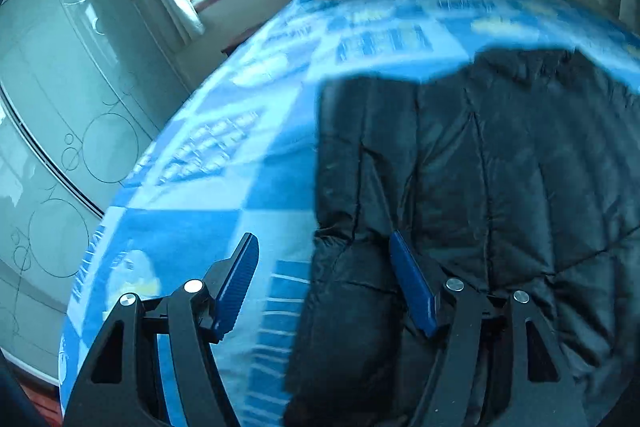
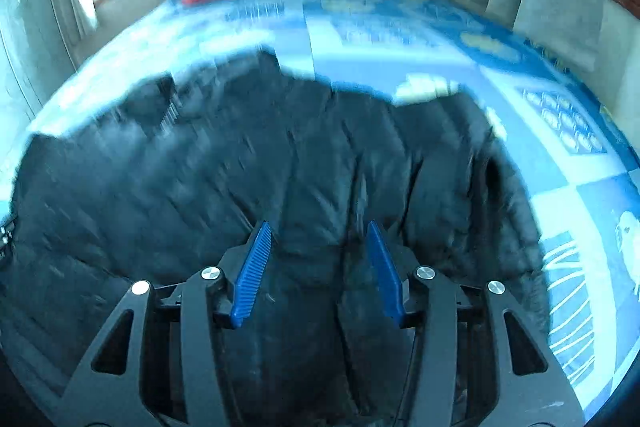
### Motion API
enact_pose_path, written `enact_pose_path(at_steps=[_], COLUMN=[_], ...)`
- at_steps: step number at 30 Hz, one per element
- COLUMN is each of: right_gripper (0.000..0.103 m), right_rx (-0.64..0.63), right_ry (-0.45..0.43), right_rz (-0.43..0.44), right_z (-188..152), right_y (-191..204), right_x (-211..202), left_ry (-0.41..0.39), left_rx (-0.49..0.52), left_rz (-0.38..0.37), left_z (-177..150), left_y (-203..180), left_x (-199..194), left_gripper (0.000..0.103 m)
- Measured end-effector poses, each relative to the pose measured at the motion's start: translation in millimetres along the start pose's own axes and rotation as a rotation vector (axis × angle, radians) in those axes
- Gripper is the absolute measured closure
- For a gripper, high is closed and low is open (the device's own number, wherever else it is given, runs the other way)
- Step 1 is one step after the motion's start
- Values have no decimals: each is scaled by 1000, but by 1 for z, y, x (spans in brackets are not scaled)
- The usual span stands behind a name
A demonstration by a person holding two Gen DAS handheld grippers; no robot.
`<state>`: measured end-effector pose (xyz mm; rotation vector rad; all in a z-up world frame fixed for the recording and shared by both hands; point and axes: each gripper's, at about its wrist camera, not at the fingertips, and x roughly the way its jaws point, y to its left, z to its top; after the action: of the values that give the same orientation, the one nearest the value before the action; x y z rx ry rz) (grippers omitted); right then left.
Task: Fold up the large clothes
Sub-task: 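Press the folded jacket sides flat with both open tools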
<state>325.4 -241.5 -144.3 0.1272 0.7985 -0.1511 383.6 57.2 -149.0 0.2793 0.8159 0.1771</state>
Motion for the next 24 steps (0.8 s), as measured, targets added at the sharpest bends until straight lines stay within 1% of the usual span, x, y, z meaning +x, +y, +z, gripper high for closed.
enact_pose_path(at_steps=[3,4,5,7,8,9,10,11,12,14,15,16,17,20,21,22,23,24], right_gripper=[52,52,52,51,50,49,47,47,47,47,47,47,47,44,43,41,41,40], right_rx=[-16,-28,-47,-69,-81,-97,-113,-124,-130,-134,-134,-131,-130,-156,-165,-173,-176,-167], right_ry=[-15,-12,-4,28,57,66,58,50,49,45,40,29,7,-35,-38,-12,39,64], right_rz=[45,48,55,61,45,32,24,17,11,8,6,6,10,-4,-11,-29,-32,-13], right_z=[23,27,32,33,31,28,23,21,21,22,23,21,17,-2,-10,-22,-31,-39], right_y=[21,26,36,48,53,56,58,60,61,60,61,59,58,52,51,49,47,44], right_x=[5,11,21,40,54,64,70,73,73,65,58,46,32,0,-5,-4,7,18], left_ry=[-83,-101,-100,-70,-35,6,49,71,76,80,72,51,28,-50,-57,-48,-10,46], left_rx=[-38,-46,-45,-39,-35,-22,-6,-10,-19,-12,-10,-18,-29,-53,-47,-37,-13,18], left_rz=[-32,-37,-33,-14,6,10,1,-23,-28,-21,-1,18,14,-60,-65,-68,-79,-92], left_z=[16,25,31,39,40,38,33,28,28,32,32,30,27,7,-2,-7,-14,-22], left_y=[5,3,-1,-9,-13,-17,-20,-21,-20,-17,-14,-10,-5,1,-1,-3,-10,-17], left_x=[-17,-14,-7,15,33,49,64,76,77,71,62,49,37,-3,-8,-8,1,17], left_gripper=[35,34,34,34,33,33,31,30,30,30,30,30,30,30,30,30,30,30])
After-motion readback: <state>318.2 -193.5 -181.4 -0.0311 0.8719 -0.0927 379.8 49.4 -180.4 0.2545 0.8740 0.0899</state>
